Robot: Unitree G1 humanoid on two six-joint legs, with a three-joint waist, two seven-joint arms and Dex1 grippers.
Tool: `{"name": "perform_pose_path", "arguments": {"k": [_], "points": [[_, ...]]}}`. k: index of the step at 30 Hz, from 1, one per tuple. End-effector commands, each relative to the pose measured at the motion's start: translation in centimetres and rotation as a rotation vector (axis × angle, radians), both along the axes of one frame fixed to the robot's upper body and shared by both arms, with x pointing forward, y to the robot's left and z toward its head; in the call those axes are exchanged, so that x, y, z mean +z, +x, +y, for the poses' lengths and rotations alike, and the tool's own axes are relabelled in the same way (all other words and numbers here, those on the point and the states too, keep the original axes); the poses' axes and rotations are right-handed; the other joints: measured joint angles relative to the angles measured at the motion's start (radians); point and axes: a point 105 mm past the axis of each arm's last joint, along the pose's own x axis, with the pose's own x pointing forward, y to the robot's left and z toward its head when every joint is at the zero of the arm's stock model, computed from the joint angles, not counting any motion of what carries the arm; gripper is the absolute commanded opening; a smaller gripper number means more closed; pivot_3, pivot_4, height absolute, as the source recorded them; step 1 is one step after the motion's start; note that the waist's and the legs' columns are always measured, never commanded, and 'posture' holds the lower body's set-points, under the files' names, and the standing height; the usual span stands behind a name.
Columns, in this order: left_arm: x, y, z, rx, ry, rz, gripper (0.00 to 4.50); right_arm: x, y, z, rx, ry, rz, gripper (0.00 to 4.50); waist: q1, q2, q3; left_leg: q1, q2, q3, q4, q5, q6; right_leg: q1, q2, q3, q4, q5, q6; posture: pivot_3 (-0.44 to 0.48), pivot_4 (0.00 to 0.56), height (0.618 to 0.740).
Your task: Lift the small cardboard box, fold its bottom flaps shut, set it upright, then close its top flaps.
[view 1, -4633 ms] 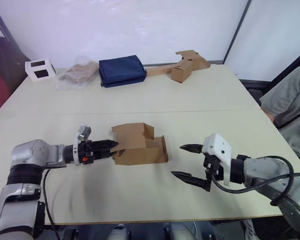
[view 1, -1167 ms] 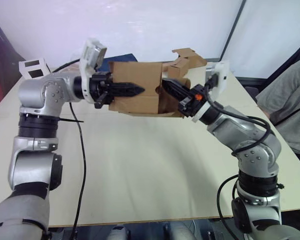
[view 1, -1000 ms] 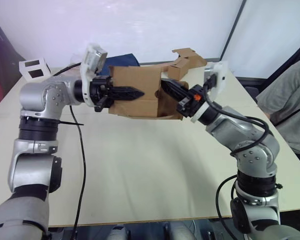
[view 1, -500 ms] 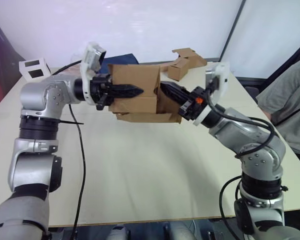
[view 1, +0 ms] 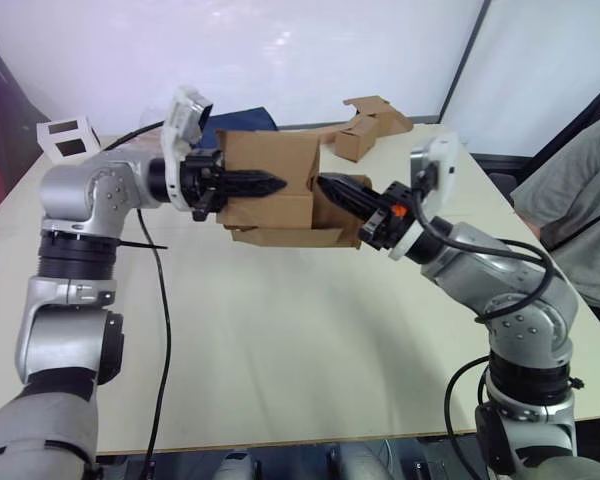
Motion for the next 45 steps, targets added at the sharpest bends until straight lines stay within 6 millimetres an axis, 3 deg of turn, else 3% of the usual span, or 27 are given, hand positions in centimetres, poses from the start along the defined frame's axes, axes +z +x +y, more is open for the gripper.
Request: {"name": "perform_pose_path", "arguments": {"k": [1, 14, 23, 27, 33, 38, 42, 45], "points": [[1.4, -1.9, -0.4, -0.098, -0.015, -0.027, 0.00, 0.0, -0.4, 1.2, 0.050, -0.005, -0.024, 0.02, 0.000, 0.000, 0.000, 0.000, 0.000, 0.000, 0.000, 0.000, 0.000, 0.000, 0.000, 0.000, 0.000, 0.000, 0.000, 0.000, 0.150, 0.740], [0.5, -2.0, -0.4, -0.097, 0.030, -0.028, 0.00, 0.9, 0.2, 1.7, 0.049, 0.040, -0.060, 0.02, 0.001, 0.000, 0.000, 0.000, 0.000, 0.000, 0.000, 0.000, 0.000, 0.000, 0.000, 0.000, 0.000, 0.000, 0.000, 0.000, 0.150, 0.740], [0.5, -1.0, -0.4, -0.044, 0.032, -0.080, 0.00, 0.5, -1.7, 1.2, 0.122, -0.040, -0.066, 0.02, 0.002, 0.000, 0.000, 0.000, 0.000, 0.000, 0.000, 0.000, 0.000, 0.000, 0.000, 0.000, 0.000, 0.000, 0.000, 0.000, 0.150, 0.740], [0.6, -0.8, -0.4, -0.039, 0.025, -0.087, 0.00, -0.3, -2.6, 0.5, 0.123, -0.133, -0.067, 0.02, 0.002, 0.000, 0.000, 0.000, 0.000, 0.000, 0.000, 0.000, 0.000, 0.000, 0.000, 0.000, 0.000, 0.000, 0.000, 0.000, 0.150, 0.740], [0.6, -0.7, -0.4, -0.040, 0.022, -0.086, 0.00, 0.0, -2.2, -1.4, 0.048, -0.175, -0.081, 0.02, 0.002, 0.000, 0.000, 0.000, 0.000, 0.000, 0.001, -0.001, 0.001, 0.000, 0.000, 0.000, 0.000, 0.000, 0.000, 0.000, 0.150, 0.740], [0.5, -0.5, -0.3, -0.033, 0.023, -0.085, 0.00, -0.2, -3.8, -3.4, 0.095, -0.216, -0.017, 0.02, 0.006, 0.000, 0.000, 0.000, 0.000, 0.000, 0.001, -0.001, 0.001, 0.001, -0.001, 0.000, -0.001, 0.000, 0.000, 0.000, 0.150, 0.740], [0.8, -0.1, -0.2, -0.014, 0.011, -0.097, 0.00, -1.6, -5.1, -3.8, 0.151, -0.266, 0.070, 0.02, 0.005, 0.000, 0.000, 0.000, 0.000, 0.000, 0.002, -0.001, 0.002, 0.001, 0.000, 0.000, -0.001, 0.000, 0.000, 0.000, 0.150, 0.740], [1.3, 0.0, -0.3, -0.014, -0.010, -0.099, 0.00, -3.8, -5.2, -3.6, 0.140, -0.335, 0.120, 0.02, 0.004, 0.000, 0.000, 0.000, 0.000, 0.000, 0.002, -0.001, 0.003, 0.001, 0.000, 0.000, -0.001, 0.000, 0.000, 0.000, 0.150, 0.740]]}}
